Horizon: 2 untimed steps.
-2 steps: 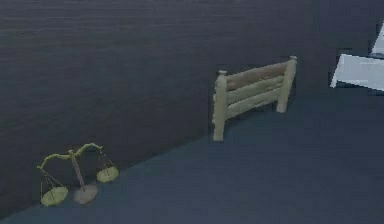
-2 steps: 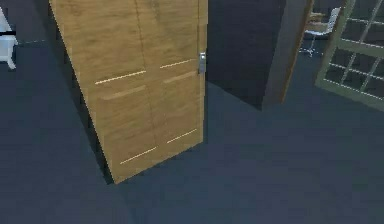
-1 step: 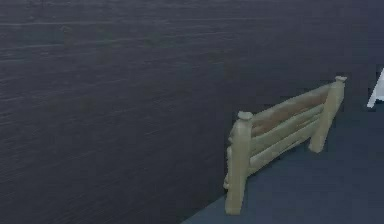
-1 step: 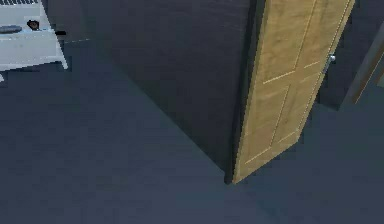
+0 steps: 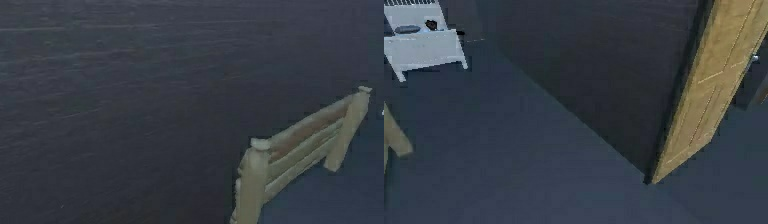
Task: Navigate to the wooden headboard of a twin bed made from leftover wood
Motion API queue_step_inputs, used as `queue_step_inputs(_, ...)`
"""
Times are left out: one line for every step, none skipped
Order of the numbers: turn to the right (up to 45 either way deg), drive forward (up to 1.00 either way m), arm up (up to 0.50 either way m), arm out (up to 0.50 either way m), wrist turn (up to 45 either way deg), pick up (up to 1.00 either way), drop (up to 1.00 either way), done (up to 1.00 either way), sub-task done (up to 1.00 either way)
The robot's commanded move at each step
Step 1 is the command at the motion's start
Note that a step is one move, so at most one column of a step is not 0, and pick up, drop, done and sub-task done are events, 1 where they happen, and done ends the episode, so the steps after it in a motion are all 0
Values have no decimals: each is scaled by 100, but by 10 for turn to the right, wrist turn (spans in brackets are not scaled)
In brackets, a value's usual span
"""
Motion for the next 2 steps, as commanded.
queue_step_inputs(330, 0, 0, 0, 0, 0, 0, 0, 0)
queue_step_inputs(0, 0, 0, 0, 0, 0, 0, 100, 0)
